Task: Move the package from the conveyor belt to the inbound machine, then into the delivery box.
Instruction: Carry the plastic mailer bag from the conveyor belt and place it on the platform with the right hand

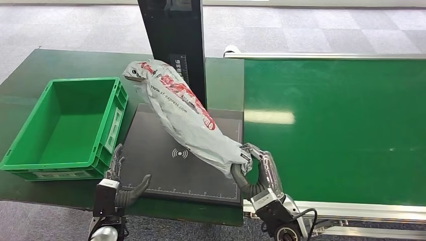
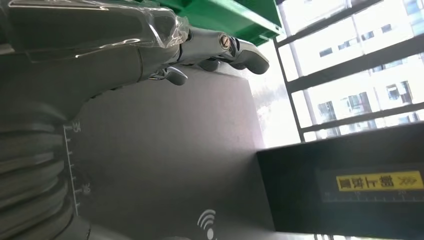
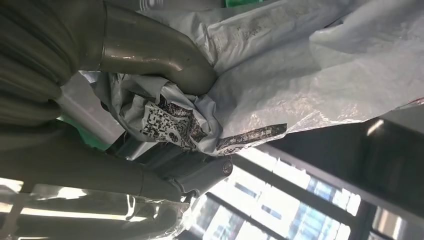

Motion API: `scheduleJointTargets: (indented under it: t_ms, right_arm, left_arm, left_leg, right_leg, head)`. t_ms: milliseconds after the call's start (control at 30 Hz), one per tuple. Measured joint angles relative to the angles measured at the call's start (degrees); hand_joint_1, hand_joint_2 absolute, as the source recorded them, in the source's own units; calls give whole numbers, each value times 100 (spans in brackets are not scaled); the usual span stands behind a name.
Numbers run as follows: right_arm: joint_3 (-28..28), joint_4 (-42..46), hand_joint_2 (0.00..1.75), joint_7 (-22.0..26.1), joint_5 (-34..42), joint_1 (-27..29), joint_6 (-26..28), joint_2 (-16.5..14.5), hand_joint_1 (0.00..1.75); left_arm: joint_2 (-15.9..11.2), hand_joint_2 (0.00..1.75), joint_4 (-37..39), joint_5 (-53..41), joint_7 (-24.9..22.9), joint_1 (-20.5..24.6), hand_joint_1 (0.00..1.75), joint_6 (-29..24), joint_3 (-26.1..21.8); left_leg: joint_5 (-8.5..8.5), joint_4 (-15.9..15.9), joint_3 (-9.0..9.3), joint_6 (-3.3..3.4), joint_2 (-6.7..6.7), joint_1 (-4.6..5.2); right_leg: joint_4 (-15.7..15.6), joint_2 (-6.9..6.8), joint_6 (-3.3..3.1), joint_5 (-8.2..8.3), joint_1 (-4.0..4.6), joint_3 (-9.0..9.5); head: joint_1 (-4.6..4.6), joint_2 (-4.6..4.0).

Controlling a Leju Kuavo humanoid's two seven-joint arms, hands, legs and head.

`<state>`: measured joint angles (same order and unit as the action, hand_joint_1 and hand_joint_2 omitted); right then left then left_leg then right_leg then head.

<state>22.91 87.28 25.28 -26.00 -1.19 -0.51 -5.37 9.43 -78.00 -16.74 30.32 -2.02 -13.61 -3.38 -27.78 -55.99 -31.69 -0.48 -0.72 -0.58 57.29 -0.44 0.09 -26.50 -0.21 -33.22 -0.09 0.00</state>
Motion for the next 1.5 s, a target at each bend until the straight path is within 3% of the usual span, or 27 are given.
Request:
scheduleJointTargets:
  t_ms: [167,300,433,700,1100,1500]
  right_arm:
    - [359,-916,175,5,448,-181,-233,-52,175]
    - [534,-1647,175,-123,569,-240,-66,-80,0]
    - [531,-2617,175,-671,598,-515,63,-153,0]
    - [364,-3626,175,-297,1090,-873,-258,-302,0]
    - [219,-3728,175,-198,1321,-933,-359,-331,0]
    - [14,-3263,175,375,1979,-571,-1097,-223,0]
  left_arm:
    - [-34,175,-205,-39,-9,-39,0,-91,-353]
    - [-32,175,-412,-143,10,-207,0,-92,-680]
    - [-29,175,-503,-236,20,-322,0,-125,-901]
    - [-38,175,-503,-248,20,-335,0,-148,-1015]
    - [-48,175,-502,-231,44,-332,0,-192,-1017]
    - [-69,175,-600,-320,102,-325,0,8,-887]
  left_leg:
    - [1,1,1,-1,3,-4]
    - [0,2,-1,-2,3,-4]
    - [-1,1,0,-2,2,-1]
    - [-1,0,10,-3,1,-2]
    - [-1,0,17,-2,2,-2]
    - [-2,0,12,-3,3,-2]
  right_leg:
    - [1,-1,-1,-1,4,0]
    - [2,-1,-3,-3,4,-1]
    - [1,-3,-3,-4,2,-1]
    - [0,-4,-3,-3,2,4]
    - [0,-4,-3,-3,2,11]
    - [0,-4,-3,-3,2,5]
  head:
    - [0,0]
    - [0,0]
    - [2,0]
    - [0,0]
    - [1,0]
    - [1,0]
